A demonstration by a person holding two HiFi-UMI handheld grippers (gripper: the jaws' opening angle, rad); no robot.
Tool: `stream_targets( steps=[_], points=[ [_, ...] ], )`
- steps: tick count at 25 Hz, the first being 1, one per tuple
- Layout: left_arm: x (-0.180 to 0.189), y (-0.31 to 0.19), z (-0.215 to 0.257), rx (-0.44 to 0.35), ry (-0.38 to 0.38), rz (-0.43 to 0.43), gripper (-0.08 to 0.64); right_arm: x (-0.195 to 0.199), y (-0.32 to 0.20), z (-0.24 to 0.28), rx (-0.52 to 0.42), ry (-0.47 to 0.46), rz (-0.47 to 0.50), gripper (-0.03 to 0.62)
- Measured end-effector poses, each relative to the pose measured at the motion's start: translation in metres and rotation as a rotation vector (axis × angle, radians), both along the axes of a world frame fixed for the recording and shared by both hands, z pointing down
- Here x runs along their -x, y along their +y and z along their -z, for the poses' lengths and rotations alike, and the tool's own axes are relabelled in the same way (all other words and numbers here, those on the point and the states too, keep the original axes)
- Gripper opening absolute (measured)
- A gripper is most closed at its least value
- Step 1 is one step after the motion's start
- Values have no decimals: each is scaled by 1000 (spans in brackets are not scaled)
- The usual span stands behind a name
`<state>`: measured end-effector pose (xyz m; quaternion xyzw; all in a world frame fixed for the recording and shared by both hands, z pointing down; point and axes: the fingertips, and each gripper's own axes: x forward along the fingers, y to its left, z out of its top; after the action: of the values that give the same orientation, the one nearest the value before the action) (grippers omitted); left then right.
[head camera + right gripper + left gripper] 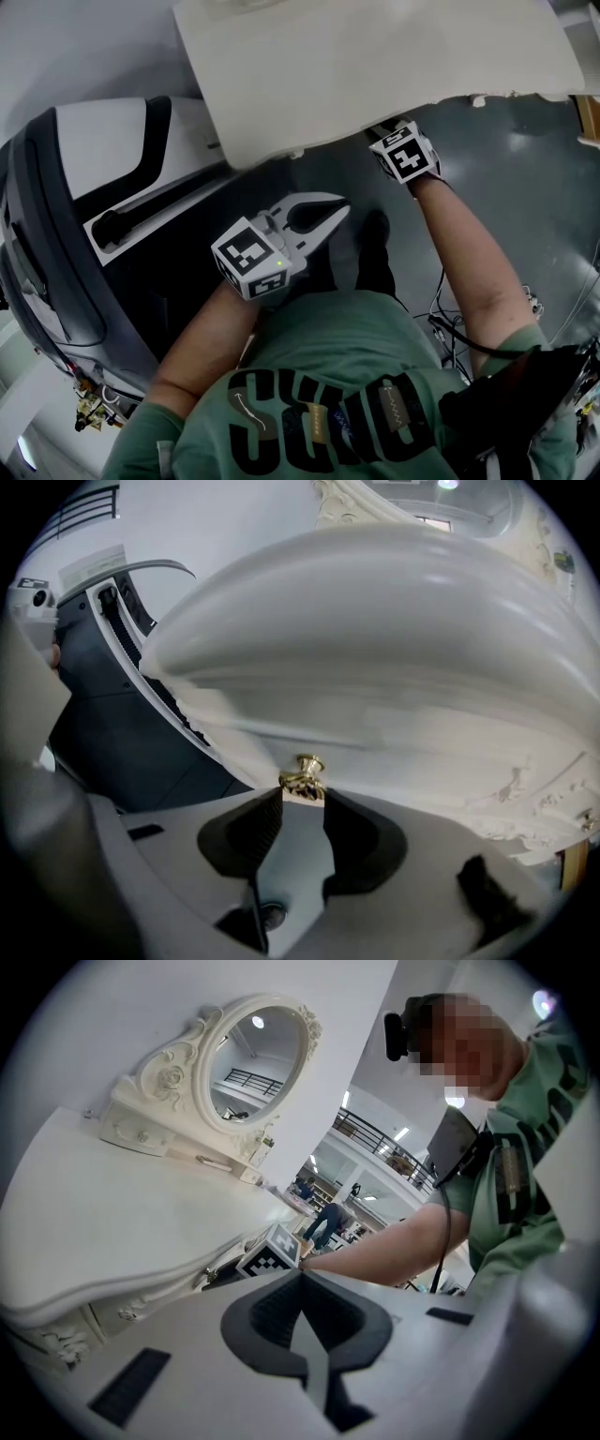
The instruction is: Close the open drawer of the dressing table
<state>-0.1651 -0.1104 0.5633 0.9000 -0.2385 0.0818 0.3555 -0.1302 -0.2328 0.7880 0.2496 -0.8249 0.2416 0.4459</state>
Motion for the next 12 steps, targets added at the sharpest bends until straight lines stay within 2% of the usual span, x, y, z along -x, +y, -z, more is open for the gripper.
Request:
stream_targets(
  steps=[2, 6, 12],
  points=[
    [-1, -1, 4, -6, -4, -1, 8, -10, 9, 0, 10, 18, -1, 156],
    [-9, 0, 19, -27, -12, -6, 8, -38, 46, 9, 48, 18, -3, 160],
    [-39, -4, 58, -95, -19, -24, 8, -95, 86, 51, 111, -107, -128, 156]
  ],
)
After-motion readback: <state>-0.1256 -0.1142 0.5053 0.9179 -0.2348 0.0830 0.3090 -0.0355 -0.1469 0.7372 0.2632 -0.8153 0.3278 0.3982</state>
